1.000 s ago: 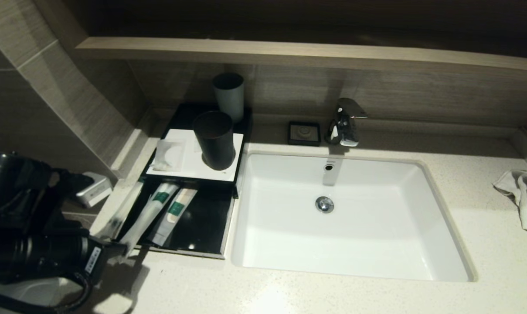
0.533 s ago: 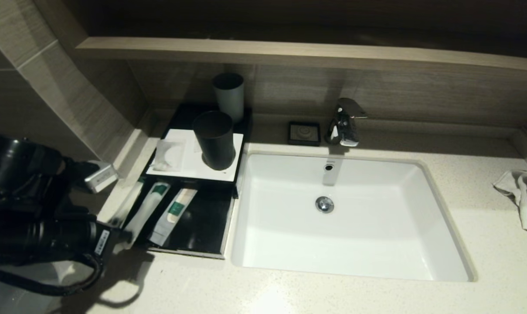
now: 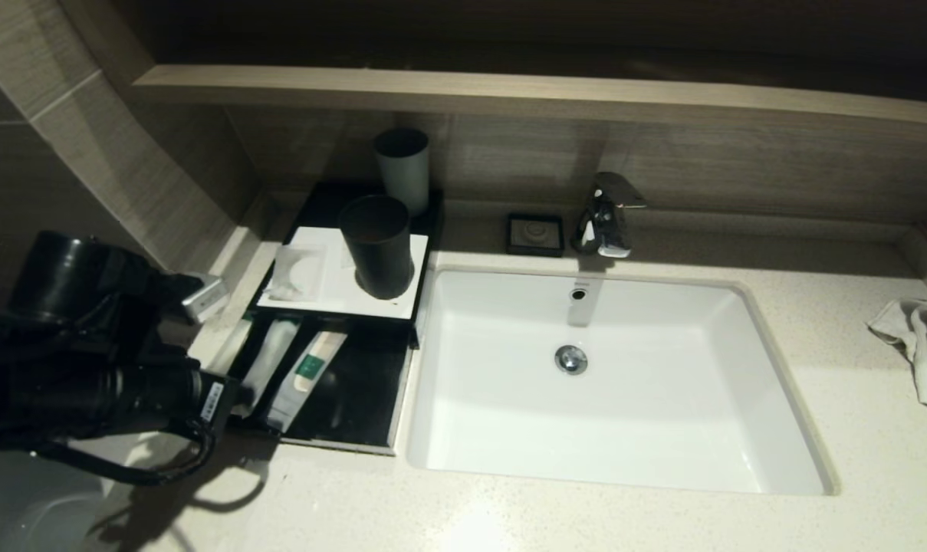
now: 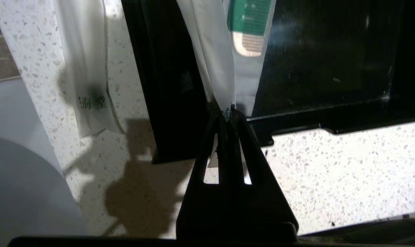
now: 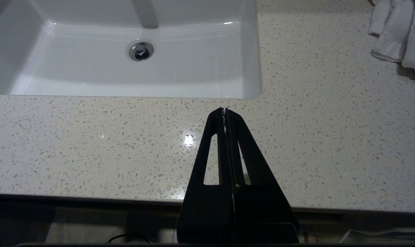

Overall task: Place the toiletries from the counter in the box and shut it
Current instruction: Place the bathroom toiletry into the drawer

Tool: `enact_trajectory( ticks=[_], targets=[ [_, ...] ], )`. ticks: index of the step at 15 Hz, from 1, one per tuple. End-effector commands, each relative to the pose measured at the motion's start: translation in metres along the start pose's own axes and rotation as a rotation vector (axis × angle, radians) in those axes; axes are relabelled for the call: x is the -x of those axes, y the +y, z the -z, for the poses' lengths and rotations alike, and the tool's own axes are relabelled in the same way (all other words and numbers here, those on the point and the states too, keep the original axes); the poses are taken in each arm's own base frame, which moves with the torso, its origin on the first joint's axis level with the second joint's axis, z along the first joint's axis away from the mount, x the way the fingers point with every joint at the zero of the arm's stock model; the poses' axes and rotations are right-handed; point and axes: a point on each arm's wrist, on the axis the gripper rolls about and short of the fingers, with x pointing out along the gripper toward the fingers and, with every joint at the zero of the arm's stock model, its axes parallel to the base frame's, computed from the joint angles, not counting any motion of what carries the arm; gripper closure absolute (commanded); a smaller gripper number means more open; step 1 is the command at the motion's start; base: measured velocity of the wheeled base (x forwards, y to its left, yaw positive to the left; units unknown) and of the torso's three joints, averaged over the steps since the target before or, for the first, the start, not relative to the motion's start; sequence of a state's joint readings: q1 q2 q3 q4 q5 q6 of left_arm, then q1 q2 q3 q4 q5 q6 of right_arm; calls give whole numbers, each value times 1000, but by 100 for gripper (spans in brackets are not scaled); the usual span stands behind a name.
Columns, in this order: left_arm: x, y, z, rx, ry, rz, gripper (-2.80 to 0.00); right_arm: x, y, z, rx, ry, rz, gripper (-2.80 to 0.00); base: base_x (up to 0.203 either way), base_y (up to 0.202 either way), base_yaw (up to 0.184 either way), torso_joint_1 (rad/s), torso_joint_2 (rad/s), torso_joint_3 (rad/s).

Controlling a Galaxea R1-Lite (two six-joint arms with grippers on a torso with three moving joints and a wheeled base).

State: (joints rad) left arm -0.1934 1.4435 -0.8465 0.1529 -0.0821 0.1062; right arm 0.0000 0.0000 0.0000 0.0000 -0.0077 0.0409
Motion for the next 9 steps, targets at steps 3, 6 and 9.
enact_trajectory(
  ticks=[3,6,9],
  targets=[
    [-14,1,-6,-1,8,3,0,0,0,0,-1,0,0,0,0,0,0,0,0,0],
    [-17,2,-11,0,5,2,0,0,0,0,-1,0,0,0,0,0,0,0,0,0],
    [-23,3,-13,-2,2,2,0,0,0,0,-1,0,0,0,0,0,0,0,0,0]
  ],
)
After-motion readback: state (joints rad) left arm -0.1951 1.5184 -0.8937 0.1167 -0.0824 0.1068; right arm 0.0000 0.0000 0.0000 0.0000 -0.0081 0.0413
